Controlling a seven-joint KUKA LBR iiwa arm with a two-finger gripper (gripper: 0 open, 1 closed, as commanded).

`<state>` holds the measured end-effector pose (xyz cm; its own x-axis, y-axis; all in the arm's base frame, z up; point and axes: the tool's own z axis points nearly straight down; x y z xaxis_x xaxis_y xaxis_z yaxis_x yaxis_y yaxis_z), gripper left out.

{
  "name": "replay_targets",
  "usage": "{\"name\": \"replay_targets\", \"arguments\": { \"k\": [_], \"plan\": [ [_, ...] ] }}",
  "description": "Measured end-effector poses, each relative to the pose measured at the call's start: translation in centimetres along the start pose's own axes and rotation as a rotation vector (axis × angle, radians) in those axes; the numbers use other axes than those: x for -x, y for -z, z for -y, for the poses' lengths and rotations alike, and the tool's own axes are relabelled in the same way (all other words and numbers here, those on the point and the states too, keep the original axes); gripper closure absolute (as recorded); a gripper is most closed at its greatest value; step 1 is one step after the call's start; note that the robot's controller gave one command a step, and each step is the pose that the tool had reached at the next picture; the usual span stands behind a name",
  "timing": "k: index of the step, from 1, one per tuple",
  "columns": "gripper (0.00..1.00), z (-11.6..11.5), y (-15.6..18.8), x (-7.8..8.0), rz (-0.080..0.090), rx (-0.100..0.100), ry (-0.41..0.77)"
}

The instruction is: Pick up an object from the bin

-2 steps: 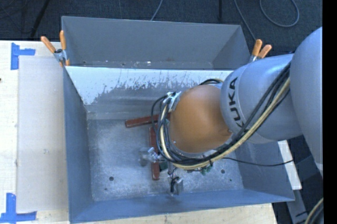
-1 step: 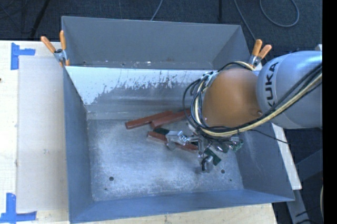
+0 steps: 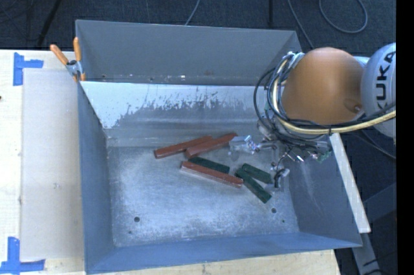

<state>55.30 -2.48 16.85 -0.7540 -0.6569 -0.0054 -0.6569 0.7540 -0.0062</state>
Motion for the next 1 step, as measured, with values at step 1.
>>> {"name": "replay_targets", "arguments": {
  "k": [1],
  "plan": [
    [0.0,2.41,-10.06,-2.02,-0.007,0.008,-0.243]
  ]
}}
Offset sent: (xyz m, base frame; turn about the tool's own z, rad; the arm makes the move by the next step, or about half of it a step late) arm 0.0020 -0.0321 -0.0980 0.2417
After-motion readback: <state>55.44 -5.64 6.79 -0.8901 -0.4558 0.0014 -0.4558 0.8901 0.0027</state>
